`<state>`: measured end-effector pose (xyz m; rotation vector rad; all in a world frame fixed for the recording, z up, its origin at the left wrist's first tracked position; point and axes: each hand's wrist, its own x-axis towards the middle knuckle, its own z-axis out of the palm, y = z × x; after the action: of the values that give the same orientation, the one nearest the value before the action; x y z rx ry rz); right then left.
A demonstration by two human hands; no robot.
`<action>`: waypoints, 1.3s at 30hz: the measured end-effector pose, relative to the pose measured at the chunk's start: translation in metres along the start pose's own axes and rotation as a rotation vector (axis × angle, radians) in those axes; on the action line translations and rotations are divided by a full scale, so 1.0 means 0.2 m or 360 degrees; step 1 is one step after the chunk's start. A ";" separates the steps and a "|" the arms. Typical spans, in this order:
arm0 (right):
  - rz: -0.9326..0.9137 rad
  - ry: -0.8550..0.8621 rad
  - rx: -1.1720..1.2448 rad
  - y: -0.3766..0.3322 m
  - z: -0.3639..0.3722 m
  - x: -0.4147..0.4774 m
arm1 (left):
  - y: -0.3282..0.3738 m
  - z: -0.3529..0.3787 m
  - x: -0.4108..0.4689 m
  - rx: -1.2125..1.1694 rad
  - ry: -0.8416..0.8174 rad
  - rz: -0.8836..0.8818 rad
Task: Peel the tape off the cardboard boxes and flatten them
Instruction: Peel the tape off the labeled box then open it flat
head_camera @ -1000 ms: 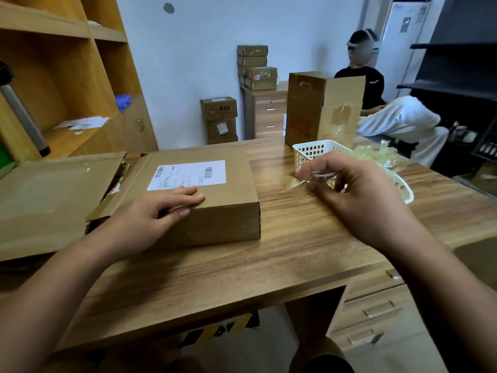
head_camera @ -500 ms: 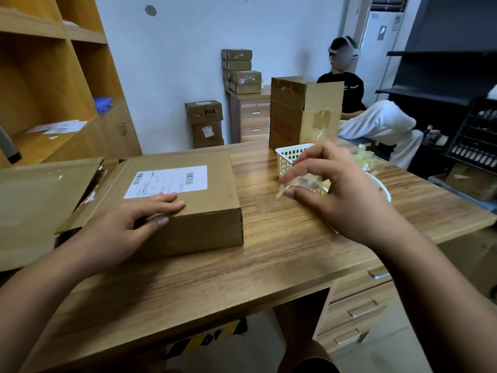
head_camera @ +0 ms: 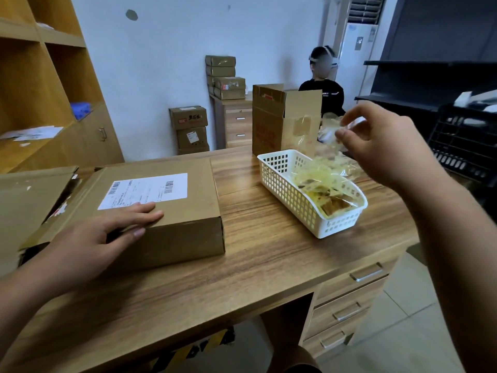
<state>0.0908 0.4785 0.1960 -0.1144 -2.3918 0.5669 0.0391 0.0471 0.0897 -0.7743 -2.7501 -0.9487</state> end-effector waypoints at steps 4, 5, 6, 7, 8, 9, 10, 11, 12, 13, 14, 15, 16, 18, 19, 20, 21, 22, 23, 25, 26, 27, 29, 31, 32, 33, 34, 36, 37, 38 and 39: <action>0.0037 -0.0224 -0.0270 0.08 0.07 0.04 | -0.01 0.02 0.00 -0.0002 0.0039 0.0032; 0.0044 -0.0277 -0.0273 0.10 0.10 0.04 | -0.01 0.02 0.00 -0.0002 0.0045 0.0033; 0.0062 -0.0328 -0.0266 0.12 0.13 0.04 | -0.01 0.02 0.00 -0.0004 0.0050 0.0031; 0.0082 -0.0375 -0.0266 0.14 0.15 0.04 | -0.01 0.02 0.00 -0.0008 0.0053 0.0032; 0.0093 -0.0413 -0.0276 0.16 0.17 0.03 | -0.01 0.02 0.00 -0.0009 0.0057 0.0037; 0.0097 -0.0440 -0.0293 0.18 0.20 0.02 | -0.01 0.02 0.00 -0.0006 0.0063 0.0044; 0.0097 -0.0453 -0.0316 0.19 0.21 0.01 | -0.01 0.02 0.00 -0.0002 0.0070 0.0049; 0.0092 -0.0451 -0.0339 0.19 0.23 -0.01 | -0.01 0.02 0.00 -0.0003 0.0074 0.0049; 0.0089 -0.0435 -0.0351 0.20 0.24 -0.03 | -0.01 0.02 0.00 -0.0002 0.0075 0.0045; 0.0094 -0.0411 -0.0350 0.20 0.25 -0.05 | -0.01 0.02 0.00 0.0001 0.0072 0.0039; 0.0104 -0.0385 -0.0343 0.20 0.26 -0.07 | -0.02 0.02 0.00 0.0008 0.0071 0.0035; 0.0111 -0.0357 -0.0337 0.20 0.26 -0.10 | -0.02 0.02 0.00 0.0014 0.0070 0.0034; 0.0104 -0.0329 -0.0328 0.21 0.26 -0.12 | -0.02 0.02 0.00 0.0018 0.0070 0.0032; 0.0066 -0.0285 -0.0273 0.21 0.26 -0.16 | -0.02 0.02 0.00 0.0017 0.0069 0.0024; 0.0061 -0.0275 -0.0252 0.21 0.25 -0.17 | -0.03 0.02 0.00 0.0019 0.0070 0.0022; 0.0069 -0.0269 -0.0246 0.21 0.25 -0.18 | -0.03 0.02 0.00 0.0025 0.0070 0.0020; 0.0087 -0.0268 -0.0242 0.21 0.24 -0.18 | -0.03 0.02 0.00 0.0029 0.0068 0.0015; 0.0114 -0.0271 -0.0226 0.21 0.23 -0.18 | -0.02 0.02 0.00 0.0029 0.0066 0.0008; 0.0136 -0.0273 -0.0191 0.21 0.23 -0.18 | -0.02 0.02 0.00 0.0027 0.0063 -0.0001; 0.0133 -0.0281 -0.0163 0.21 0.22 -0.18 | -0.02 0.02 0.00 0.0025 0.0058 -0.0012; 0.0109 -0.0290 -0.0192 0.21 0.22 -0.19 | -0.02 0.02 0.00 0.0029 0.0059 -0.0013; 0.0084 -0.0300 -0.0220 0.21 0.22 -0.18 | -0.02 0.02 0.00 0.0033 0.0059 -0.0013; 0.0060 -0.0305 -0.0205 0.20 0.22 -0.18 | -0.02 0.02 -0.01 0.0037 0.0060 -0.0017; 0.0043 -0.0305 -0.0158 0.20 0.21 -0.18 | -0.01 0.02 -0.01 0.0032 0.0068 -0.0021; 0.0026 -0.0309 -0.0140 0.20 0.21 -0.18 | 0.00 0.02 -0.01 0.0027 0.0073 -0.0022; 0.0004 -0.0311 -0.0127 0.20 0.21 -0.17 | 0.01 0.02 -0.01 0.0020 0.0078 -0.0022; -0.0017 -0.0309 -0.0122 0.20 0.21 -0.17 | 0.02 0.02 -0.01 0.0018 0.0080 -0.0022; -0.0064 -0.0272 -0.0146 0.19 0.21 -0.17 | 0.02 0.02 -0.01 0.0011 0.0074 -0.0018; -0.0089 -0.0229 -0.0165 0.19 0.20 -0.16 | 0.02 0.02 -0.01 0.0006 0.0069 -0.0018; -0.0122 -0.0167 -0.0186 0.18 0.20 -0.16 | 0.02 0.02 0.00 -0.0001 0.0062 -0.0017; -0.0162 -0.0091 -0.0198 0.18 0.20 -0.16 | 0.03 0.02 0.00 -0.0011 0.0055 -0.0014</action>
<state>0.0874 0.4886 0.1340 -0.0307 -2.4722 0.3790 0.0421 0.0526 0.0895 -0.7405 -2.7246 -0.9646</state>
